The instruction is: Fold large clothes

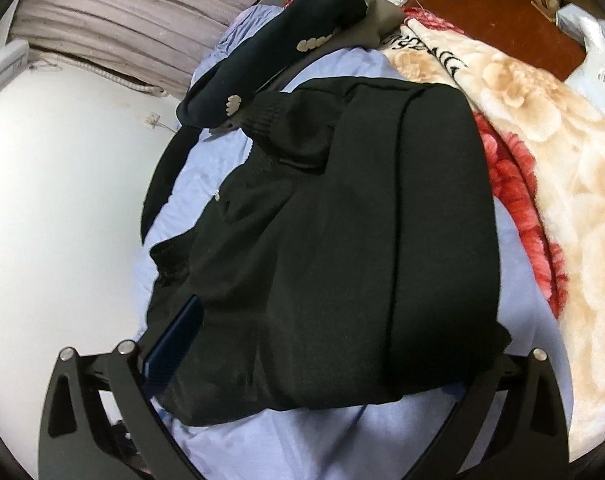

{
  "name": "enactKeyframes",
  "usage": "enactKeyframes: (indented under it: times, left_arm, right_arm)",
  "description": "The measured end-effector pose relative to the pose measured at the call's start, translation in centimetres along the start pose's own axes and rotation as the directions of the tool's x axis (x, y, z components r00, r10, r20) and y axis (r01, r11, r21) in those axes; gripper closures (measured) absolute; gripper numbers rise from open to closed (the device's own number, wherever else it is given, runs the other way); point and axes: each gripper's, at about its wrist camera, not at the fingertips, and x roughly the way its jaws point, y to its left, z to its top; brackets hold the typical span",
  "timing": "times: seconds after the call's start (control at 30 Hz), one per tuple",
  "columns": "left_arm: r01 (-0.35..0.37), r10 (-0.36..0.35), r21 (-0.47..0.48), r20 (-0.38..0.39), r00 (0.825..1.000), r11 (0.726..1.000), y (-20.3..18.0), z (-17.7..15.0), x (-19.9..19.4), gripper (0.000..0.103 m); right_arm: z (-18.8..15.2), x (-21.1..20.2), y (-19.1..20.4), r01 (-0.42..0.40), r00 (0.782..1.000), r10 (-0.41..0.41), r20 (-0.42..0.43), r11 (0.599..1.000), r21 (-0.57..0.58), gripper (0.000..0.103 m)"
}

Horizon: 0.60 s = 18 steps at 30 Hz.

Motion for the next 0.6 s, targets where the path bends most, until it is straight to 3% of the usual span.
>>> enactKeyframes:
  times: [0.1,0.27,0.43,0.53,0.6]
  left_arm:
    - [0.050,-0.051,-0.144,-0.004,0.999,0.988,2.2,0.5,0.7,0.009]
    - [0.017,-0.024,-0.238,-0.026,0.999,0.971,3.8,1.6,2.5,0.009]
    - [-0.025,0.017,-0.211,-0.040,0.999,0.977,3.0,2.2,4.2,0.007]
    - [-0.002,-0.006,-0.226,-0.036,0.999,0.974,2.5,3.3,4.7,0.007]
    - [0.024,-0.030,-0.237,-0.023,0.999,0.971,2.2,4.0,4.3,0.007]
  right_arm:
    - [0.2,-0.4,-0.2,-0.036,0.999,0.037,-0.005,0.999,0.021,0.004]
    - [0.4,-0.6,-0.4,-0.064,0.998,0.065,-0.024,0.998,0.030,0.004]
    - [0.6,-0.3,0.1,-0.037,0.999,0.038,-0.040,0.999,0.004,0.004]
    - [0.6,-0.5,0.2,-0.032,0.998,0.032,-0.045,0.999,0.001,0.005]
    - [0.9,-1.3,0.7,-0.073,0.997,0.073,-0.034,0.997,0.005,0.005]
